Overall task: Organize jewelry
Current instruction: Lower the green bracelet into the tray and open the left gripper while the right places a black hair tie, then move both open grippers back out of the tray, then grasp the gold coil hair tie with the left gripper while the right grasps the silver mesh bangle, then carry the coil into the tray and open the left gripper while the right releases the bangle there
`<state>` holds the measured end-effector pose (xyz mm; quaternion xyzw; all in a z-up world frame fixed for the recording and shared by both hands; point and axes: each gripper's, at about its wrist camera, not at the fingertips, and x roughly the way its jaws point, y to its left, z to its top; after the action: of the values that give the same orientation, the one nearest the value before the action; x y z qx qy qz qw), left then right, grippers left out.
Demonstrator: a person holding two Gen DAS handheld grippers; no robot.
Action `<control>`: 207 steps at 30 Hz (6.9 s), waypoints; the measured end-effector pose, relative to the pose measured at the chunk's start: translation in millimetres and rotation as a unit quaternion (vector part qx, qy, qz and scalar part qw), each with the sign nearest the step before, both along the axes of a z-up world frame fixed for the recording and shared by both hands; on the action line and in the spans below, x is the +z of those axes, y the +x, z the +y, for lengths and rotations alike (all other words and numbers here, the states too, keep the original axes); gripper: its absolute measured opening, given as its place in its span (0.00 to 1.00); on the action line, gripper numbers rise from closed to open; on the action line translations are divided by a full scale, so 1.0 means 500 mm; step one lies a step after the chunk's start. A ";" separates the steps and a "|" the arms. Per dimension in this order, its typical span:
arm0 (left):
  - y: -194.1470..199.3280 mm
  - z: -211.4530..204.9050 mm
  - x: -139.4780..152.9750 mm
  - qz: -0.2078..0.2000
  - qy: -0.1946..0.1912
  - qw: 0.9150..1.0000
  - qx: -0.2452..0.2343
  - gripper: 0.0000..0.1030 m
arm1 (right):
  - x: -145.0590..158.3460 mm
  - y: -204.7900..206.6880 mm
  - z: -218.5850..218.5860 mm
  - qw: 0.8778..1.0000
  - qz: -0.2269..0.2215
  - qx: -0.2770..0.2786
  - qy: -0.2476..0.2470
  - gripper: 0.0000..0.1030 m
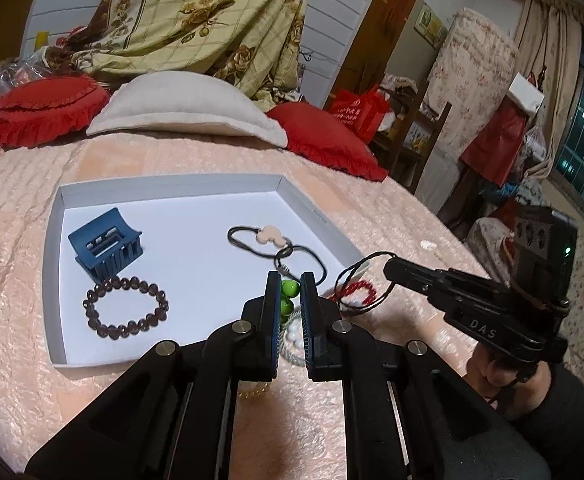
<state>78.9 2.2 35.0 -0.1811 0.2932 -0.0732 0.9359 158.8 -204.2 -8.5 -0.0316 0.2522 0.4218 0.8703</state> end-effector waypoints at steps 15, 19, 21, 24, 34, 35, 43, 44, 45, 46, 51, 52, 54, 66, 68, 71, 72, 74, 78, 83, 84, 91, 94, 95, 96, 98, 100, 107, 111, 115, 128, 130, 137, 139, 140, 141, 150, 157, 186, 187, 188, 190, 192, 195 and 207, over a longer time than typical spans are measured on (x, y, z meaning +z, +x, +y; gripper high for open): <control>0.212 0.092 0.024 0.024 -0.024 0.997 0.070 0.07 | 0.053 0.147 0.083 0.999 0.031 -0.017 0.020 0.03; 0.256 0.124 -0.007 0.032 -0.038 0.995 0.084 0.07 | 0.042 0.202 0.116 0.997 0.063 -0.028 0.020 0.03; 0.261 0.149 -0.029 0.041 -0.054 0.993 0.101 0.07 | 0.037 0.231 0.132 0.996 0.080 -0.024 0.026 0.03; 0.272 0.186 -0.058 0.072 -0.054 0.986 0.139 0.07 | 0.030 0.272 0.155 0.994 0.098 -0.027 0.034 0.03; 0.284 0.210 -0.097 0.113 -0.052 0.978 0.167 0.07 | -0.033 0.358 0.200 0.979 0.182 -0.082 0.043 0.03; 0.282 0.207 -0.094 0.111 -0.047 0.979 0.167 0.07 | -0.039 0.361 0.202 0.978 0.184 -0.089 0.035 0.03; 0.280 0.216 -0.097 0.121 -0.044 0.975 0.181 0.31 | -0.053 0.364 0.194 0.977 0.183 -0.107 0.011 0.09; 0.278 0.216 -0.097 0.121 -0.044 0.975 0.182 0.31 | -0.055 0.366 0.193 0.977 0.186 -0.107 0.011 0.14; 0.278 0.215 -0.095 0.120 -0.041 0.975 0.183 0.32 | -0.056 0.367 0.190 0.976 0.188 -0.107 0.013 0.26; 0.278 0.214 -0.093 0.121 -0.037 0.975 0.183 0.32 | -0.056 0.367 0.186 0.976 0.187 -0.108 0.016 0.31; 0.272 0.210 -0.089 0.121 -0.024 0.975 0.185 0.35 | -0.039 0.353 0.180 0.980 0.165 -0.107 0.012 0.33; 0.272 0.209 -0.087 0.120 -0.022 0.975 0.186 0.35 | -0.035 0.350 0.177 0.981 0.162 -0.104 0.012 0.33; 0.262 0.206 -0.078 0.112 -0.022 0.976 0.187 0.35 | -0.027 0.341 0.168 0.983 0.157 -0.099 0.016 0.33; 0.107 0.145 -0.005 0.042 0.022 0.989 0.140 0.40 | 0.026 0.148 0.031 0.996 0.069 -0.041 0.038 0.33; 0.058 0.132 -0.003 0.034 0.020 0.990 0.135 0.43 | 0.015 0.115 -0.001 0.996 0.069 -0.042 0.038 0.33; -0.001 0.097 -0.013 0.033 0.012 0.993 0.115 0.44 | -0.005 0.067 -0.044 0.996 0.071 -0.034 0.030 0.33; -0.019 0.082 -0.017 0.033 0.009 0.994 0.106 0.44 | -0.009 0.052 -0.049 0.997 0.064 -0.026 0.021 0.33; -0.049 0.043 -0.034 0.042 0.010 0.996 0.084 0.44 | -0.021 0.021 -0.048 0.999 0.051 -0.010 -0.004 0.33; -0.058 -0.013 -0.068 0.074 0.044 0.994 0.062 0.44 | -0.059 -0.042 -0.023 0.996 0.038 0.057 -0.050 0.33; -0.026 -0.007 -0.108 0.110 0.054 0.989 0.078 0.44 | -0.086 -0.039 -0.002 0.995 0.047 0.059 -0.061 0.33; -0.019 -0.004 -0.113 0.116 0.051 0.989 0.080 0.44 | -0.087 -0.034 -0.002 0.995 0.051 0.056 -0.057 0.33; 0.000 -0.026 -0.135 0.136 0.069 0.986 0.061 0.44 | -0.094 0.003 0.019 0.996 0.070 0.041 -0.047 0.33; 0.003 -0.026 -0.142 0.144 0.076 0.985 0.064 0.44 | -0.098 0.015 0.028 0.996 0.074 0.033 -0.045 0.33; 0.005 -0.024 -0.146 0.148 0.078 0.984 0.068 0.44 | -0.097 0.019 0.029 0.996 0.077 0.033 -0.041 0.33; 0.006 -0.024 -0.149 0.149 0.080 0.983 0.070 0.43 | -0.097 0.023 0.030 0.995 0.081 0.034 -0.038 0.33; 0.009 -0.025 -0.150 0.150 0.085 0.983 0.071 0.43 | -0.100 0.033 0.034 0.995 0.089 0.032 -0.033 0.33; 0.013 -0.030 -0.150 0.148 0.092 0.982 0.068 0.37 | -0.105 0.040 0.044 0.994 0.098 0.033 -0.037 0.30; 0.030 -0.057 -0.155 0.154 0.132 0.978 0.056 0.23 | -0.123 0.046 0.076 0.991 0.112 0.045 -0.051 0.25; 0.029 -0.041 -0.156 0.155 0.115 0.979 0.065 0.09 | -0.130 0.058 0.081 0.990 0.126 0.040 -0.055 0.25; 0.025 -0.034 -0.155 0.152 0.105 0.980 0.068 0.08 | -0.130 0.058 0.090 0.990 0.122 0.042 -0.064 0.25; 0.013 -0.032 -0.130 0.122 0.088 0.986 0.066 0.08 | -0.105 0.031 0.073 0.995 0.074 0.033 -0.061 0.07; 0.013 -0.033 -0.128 0.122 0.088 0.986 0.066 0.08 | -0.098 0.029 0.061 0.995 0.075 0.031 -0.050 0.07; 0.016 -0.044 -0.119 0.117 0.092 0.987 0.061 0.08 | -0.094 0.020 0.057 0.996 0.075 0.027 -0.049 0.07; 0.015 -0.042 -0.119 0.118 0.092 0.987 0.064 0.08 | -0.093 0.023 0.059 0.995 0.079 0.020 -0.051 0.08; 0.014 -0.040 -0.118 0.118 0.091 0.987 0.067 0.08 | -0.091 0.022 0.059 0.996 0.077 0.017 -0.049 0.07; 0.014 -0.039 -0.117 0.119 0.091 0.986 0.068 0.08 | -0.087 0.018 0.060 0.996 0.072 0.015 -0.047 0.07; 0.018 -0.050 -0.110 0.113 0.095 0.987 0.065 0.08 | -0.082 0.007 0.061 0.998 0.045 0.001 -0.053 0.07; 0.018 -0.051 -0.110 0.114 0.097 0.986 0.067 0.08 | -0.073 0.004 0.054 0.999 0.024 -0.010 -0.041 0.07; -0.004 -0.020 -0.048 0.064 0.065 0.993 0.080 0.08 | -0.043 0.026 0.042 0.999 0.018 -0.042 -0.015 0.07; 0.003 -0.014 -0.042 0.063 0.065 0.992 0.084 0.08 | -0.037 0.031 0.043 0.999 0.017 -0.041 -0.010 0.07; 0.014 -0.005 -0.036 0.063 0.068 0.992 0.089 0.08 | -0.033 0.034 0.046 0.999 0.017 -0.040 -0.008 0.07; 0.045 0.018 -0.026 0.065 0.074 0.990 0.100 0.08 | -0.027 0.039 0.053 0.999 0.012 -0.041 -0.007 0.07; 0.082 0.037 -0.022 0.070 0.080 0.989 0.103 0.08 | -0.021 0.047 0.065 0.999 0.012 -0.036 -0.004 0.07; 0.140 0.053 -0.039 0.083 0.099 0.987 0.099 0.08 | -0.013 0.062 0.090 0.999 0.009 -0.031 -0.004 0.07; 0.204 0.069 -0.112 0.137 0.092 0.980 0.112 0.08 | -0.068 0.117 0.205 0.995 0.075 0.010 -0.064 0.08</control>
<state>180.9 36.6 -20.9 -0.1343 0.4016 0.0845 0.9020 217.4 -101.7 -42.4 -0.0581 0.3427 0.4150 0.8408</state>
